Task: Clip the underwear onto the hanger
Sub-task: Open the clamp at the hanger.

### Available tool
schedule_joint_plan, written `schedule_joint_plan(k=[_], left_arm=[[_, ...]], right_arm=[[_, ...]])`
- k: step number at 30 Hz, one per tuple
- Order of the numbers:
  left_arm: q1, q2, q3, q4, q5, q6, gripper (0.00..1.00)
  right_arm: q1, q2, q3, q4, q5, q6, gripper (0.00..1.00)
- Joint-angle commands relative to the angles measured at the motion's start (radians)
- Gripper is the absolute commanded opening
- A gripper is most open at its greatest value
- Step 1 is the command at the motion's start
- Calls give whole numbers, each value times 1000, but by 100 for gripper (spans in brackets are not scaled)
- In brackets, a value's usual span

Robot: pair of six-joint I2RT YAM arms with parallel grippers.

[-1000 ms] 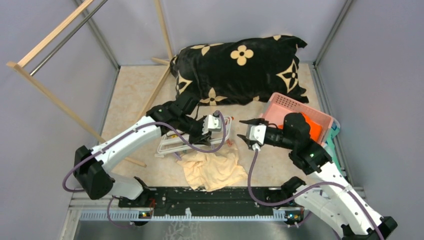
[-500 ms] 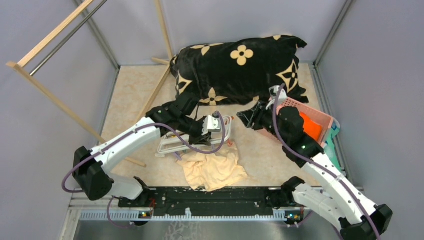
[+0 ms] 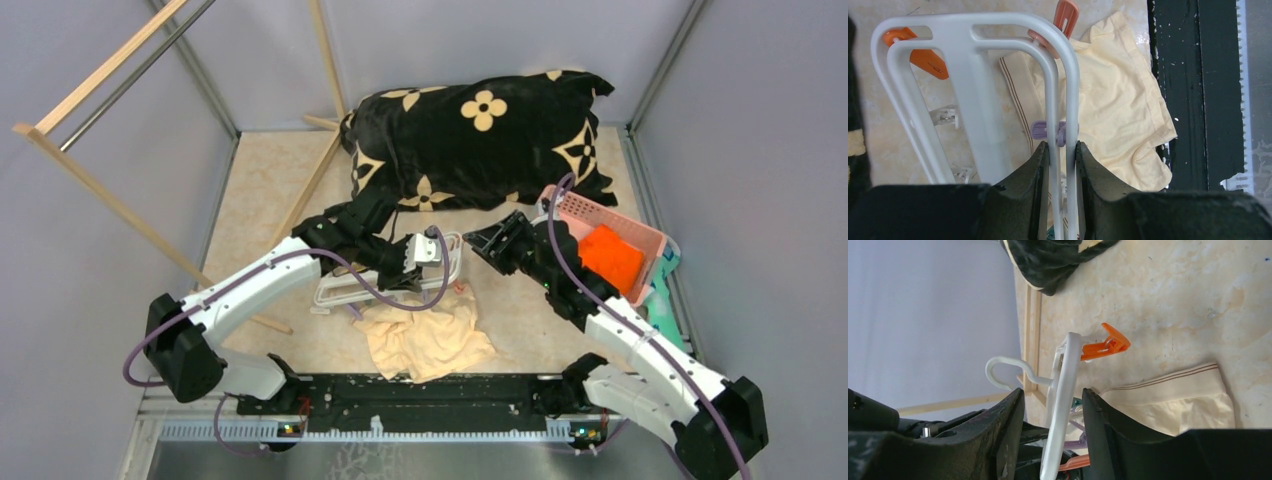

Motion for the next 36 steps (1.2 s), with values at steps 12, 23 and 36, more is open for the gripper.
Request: schedule_joint_plan(k=[12, 23, 36], left_arm=[[0, -12, -9, 57, -30, 40, 1], [-2, -6, -14, 69, -64, 30, 9], [-2, -177, -86, 314, -281, -152, 68]], right_arm=[[44, 104, -15, 157, -79, 83, 38], [63, 125, -26, 180, -87, 86, 16], [74, 63, -40, 135, 41, 147, 0]])
